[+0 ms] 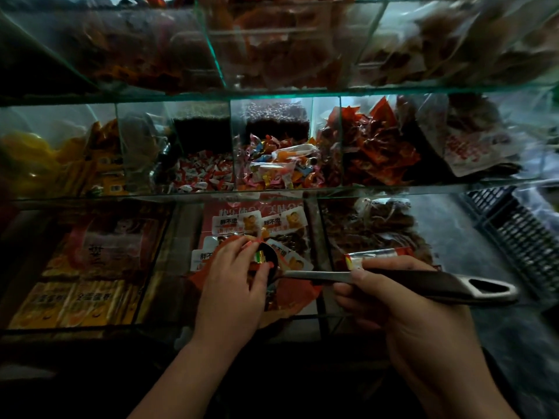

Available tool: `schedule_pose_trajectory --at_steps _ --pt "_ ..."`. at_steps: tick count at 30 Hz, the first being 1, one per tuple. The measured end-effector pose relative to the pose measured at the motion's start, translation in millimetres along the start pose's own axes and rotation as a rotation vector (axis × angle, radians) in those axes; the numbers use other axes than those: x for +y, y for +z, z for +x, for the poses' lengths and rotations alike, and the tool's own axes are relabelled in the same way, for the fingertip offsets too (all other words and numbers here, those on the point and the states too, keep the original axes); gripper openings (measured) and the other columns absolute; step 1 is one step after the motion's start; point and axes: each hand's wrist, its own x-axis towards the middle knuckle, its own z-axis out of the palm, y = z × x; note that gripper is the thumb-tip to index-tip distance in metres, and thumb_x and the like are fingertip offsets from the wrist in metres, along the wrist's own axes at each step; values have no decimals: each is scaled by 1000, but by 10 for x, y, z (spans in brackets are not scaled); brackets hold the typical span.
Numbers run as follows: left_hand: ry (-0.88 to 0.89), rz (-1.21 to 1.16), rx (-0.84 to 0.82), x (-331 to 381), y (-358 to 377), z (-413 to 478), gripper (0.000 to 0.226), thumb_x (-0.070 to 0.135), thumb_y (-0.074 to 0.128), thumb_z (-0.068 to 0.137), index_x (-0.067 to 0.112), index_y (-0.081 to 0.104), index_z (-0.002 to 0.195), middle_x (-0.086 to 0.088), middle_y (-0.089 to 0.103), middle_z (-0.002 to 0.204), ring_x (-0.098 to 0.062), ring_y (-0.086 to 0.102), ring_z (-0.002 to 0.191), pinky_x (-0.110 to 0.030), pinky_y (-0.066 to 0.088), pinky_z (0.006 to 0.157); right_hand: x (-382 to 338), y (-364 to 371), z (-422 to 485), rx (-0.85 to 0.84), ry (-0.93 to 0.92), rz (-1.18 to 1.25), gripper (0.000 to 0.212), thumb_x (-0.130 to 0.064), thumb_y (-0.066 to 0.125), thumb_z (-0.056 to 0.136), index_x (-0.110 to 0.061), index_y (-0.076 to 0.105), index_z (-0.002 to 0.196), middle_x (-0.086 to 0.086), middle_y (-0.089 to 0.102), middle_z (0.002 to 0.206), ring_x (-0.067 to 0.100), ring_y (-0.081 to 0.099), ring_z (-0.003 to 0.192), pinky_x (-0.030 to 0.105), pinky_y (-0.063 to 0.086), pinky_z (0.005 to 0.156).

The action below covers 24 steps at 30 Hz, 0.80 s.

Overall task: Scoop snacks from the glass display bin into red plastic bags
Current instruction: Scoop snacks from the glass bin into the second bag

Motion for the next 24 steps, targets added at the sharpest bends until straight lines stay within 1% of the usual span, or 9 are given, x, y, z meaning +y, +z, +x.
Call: schedule_pose_trajectory --at_steps 3,7,10,12,14,16,19,21,24 --pt "57 -28 85 89 -23 84 45 46 50 101 22 59 138 9 52 143 -9 39 138 -33 34 113 -92 -7 -6 -10 -6 31 15 -8 75 61 -14 72 74 29 73 78 37 77 68 24 53 44" --pt "120 -59 123 241 -116 368 47 45 48 98 19 62 135 5 57 137 -10 43 134 -29 32 110 -220 4 14 -45 -31 123 6 -17 72 61 -22 71 60 20 73 74 37 77 72 29 56 47" --pt "178 -102 131 344 -157 719 46 45 47 100 19 60 135 5 57 132 -12 45 127 -33 38 106 -314 73 117 -55 -68 256 14 -14 68 64 -9 70 77 15 74 73 40 77 79 34 61 58" --pt "221 -163 121 388 -146 976 44 48 47 100 23 58 135 13 51 124 -6 44 121 -29 39 99 -387 149 207 -33 -80 301 20 -10 66 70 -1 65 88 14 74 74 40 77 83 34 63 63" --pt "231 -241 117 399 -134 1229 44 52 45 101 26 57 134 17 47 119 -3 44 115 -24 40 94 -461 234 310 -14 -73 326 10 -4 63 85 -1 63 94 12 76 76 36 78 86 32 63 66" --pt "238 -243 193 342 -141 1462 39 49 45 102 22 62 124 10 52 114 -6 46 109 -33 46 93 -541 338 425 19 -59 357 4 -4 58 95 -1 61 95 10 76 74 32 78 86 30 64 67" --pt "183 -55 327 167 -107 1732 36 41 50 101 14 65 119 -8 53 136 -20 41 130 -51 43 107 -626 513 653 75 -71 376 8 -4 55 100 -4 59 93 4 75 64 25 79 82 32 65 73" --pt "131 55 277 79 -15 1797 41 40 52 102 17 56 136 -6 34 159 -26 26 147 -53 29 119 -633 632 859 105 -104 371 7 -4 58 99 -4 62 94 3 76 66 24 79 83 33 64 77" --pt "155 218 187 11 178 1824 53 45 42 106 21 38 154 -1 13 170 -22 10 155 -51 13 125 -599 810 1221 173 -165 373 5 -6 68 93 -5 69 98 3 79 73 20 79 81 28 63 70"
